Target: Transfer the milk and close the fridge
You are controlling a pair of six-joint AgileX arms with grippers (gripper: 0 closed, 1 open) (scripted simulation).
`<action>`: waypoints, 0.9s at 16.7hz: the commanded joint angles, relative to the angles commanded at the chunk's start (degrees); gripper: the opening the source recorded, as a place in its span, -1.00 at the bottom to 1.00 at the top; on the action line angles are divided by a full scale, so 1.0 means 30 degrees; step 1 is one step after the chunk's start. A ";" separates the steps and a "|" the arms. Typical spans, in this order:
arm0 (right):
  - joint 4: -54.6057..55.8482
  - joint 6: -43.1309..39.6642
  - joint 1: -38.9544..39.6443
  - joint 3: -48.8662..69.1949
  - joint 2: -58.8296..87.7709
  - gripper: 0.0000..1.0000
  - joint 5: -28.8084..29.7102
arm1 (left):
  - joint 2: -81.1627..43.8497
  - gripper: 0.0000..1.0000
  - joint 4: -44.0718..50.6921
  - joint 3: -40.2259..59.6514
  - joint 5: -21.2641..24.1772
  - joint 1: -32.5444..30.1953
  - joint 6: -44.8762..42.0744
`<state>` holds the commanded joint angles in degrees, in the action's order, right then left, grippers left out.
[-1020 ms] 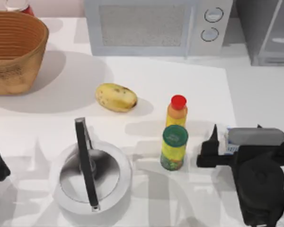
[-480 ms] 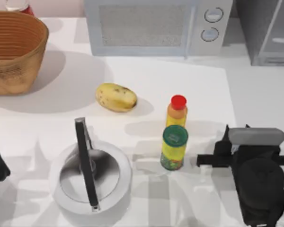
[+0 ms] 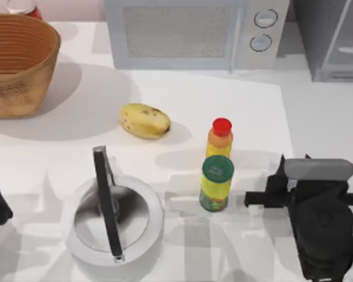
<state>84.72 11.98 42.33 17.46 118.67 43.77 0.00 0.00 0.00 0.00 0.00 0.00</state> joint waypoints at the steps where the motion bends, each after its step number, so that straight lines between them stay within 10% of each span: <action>1: 0.0000 0.0000 0.0000 0.0000 0.0000 -1.00 0.0000 | 0.0000 1.00 0.0000 0.0000 0.0000 0.0000 0.0000; 15: -0.4086 0.0273 -0.0341 -0.0244 -0.4297 -1.00 0.0529 | 0.0000 1.00 0.0000 0.0000 0.0000 0.0000 0.0000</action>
<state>72.46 12.80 41.30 16.73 105.78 45.36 0.00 0.00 0.00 0.00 0.00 0.00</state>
